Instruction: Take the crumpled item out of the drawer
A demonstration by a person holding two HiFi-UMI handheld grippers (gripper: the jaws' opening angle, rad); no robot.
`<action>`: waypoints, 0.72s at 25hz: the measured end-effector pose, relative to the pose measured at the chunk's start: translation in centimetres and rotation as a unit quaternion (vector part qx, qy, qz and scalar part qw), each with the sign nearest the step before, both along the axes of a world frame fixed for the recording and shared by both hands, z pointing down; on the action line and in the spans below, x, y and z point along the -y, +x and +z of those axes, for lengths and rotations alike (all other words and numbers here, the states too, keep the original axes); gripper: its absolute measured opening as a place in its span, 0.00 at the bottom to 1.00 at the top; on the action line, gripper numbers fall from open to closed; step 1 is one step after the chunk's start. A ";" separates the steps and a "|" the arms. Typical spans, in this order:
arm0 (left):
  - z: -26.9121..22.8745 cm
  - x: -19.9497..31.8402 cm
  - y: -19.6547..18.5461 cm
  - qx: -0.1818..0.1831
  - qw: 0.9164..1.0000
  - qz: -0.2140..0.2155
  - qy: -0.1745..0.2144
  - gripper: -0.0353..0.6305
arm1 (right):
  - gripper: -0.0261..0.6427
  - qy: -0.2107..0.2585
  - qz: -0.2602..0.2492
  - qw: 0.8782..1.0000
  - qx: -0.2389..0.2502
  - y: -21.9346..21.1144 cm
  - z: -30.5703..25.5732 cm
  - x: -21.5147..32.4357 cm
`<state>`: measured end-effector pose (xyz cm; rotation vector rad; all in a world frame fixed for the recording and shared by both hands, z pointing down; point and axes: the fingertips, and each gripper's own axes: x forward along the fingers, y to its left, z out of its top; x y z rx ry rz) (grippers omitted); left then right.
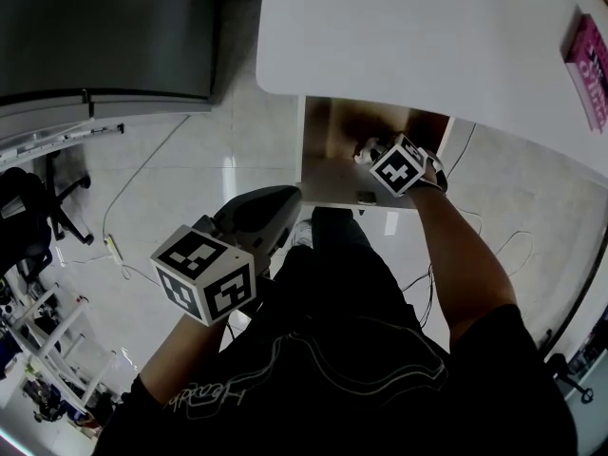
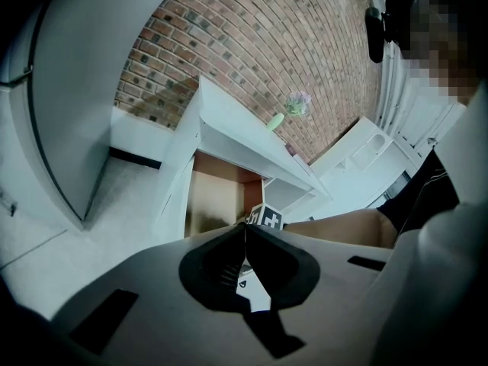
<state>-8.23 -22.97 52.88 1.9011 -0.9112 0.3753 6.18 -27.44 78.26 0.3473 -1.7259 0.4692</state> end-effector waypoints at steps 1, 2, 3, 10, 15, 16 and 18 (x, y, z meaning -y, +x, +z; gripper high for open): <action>0.0 -0.1 0.0 0.001 1.000 0.001 -0.001 0.09 | 0.18 0.000 0.001 1.000 0.001 -0.1 -0.2 -0.1; -0.1 -0.2 -0.1 0.001 1.000 0.002 -0.001 0.09 | 0.17 0.001 0.002 1.000 0.002 -0.2 -0.3 -0.1; -0.2 -0.3 -0.1 0.001 1.000 0.004 -0.001 0.09 | 0.17 0.002 0.003 1.000 0.003 -0.2 -0.6 -0.2; -1.4 -0.5 0.3 0.000 1.000 0.011 0.005 0.09 | 0.14 0.016 0.024 0.999 0.024 -0.6 -3.3 -0.1; -3.2 -1.0 0.5 -0.001 1.000 0.024 0.021 0.09 | 0.13 0.041 0.040 0.997 0.044 -1.0 -7.2 -0.4; -3.7 -1.1 0.5 -0.001 0.999 0.025 0.025 0.09 | 0.13 0.045 0.052 0.996 0.054 -1.1 -8.0 -0.6; -4.8 -1.4 0.5 -0.001 0.999 0.028 0.032 0.09 | 0.13 0.053 0.079 0.993 0.076 -1.3 -9.9 -0.7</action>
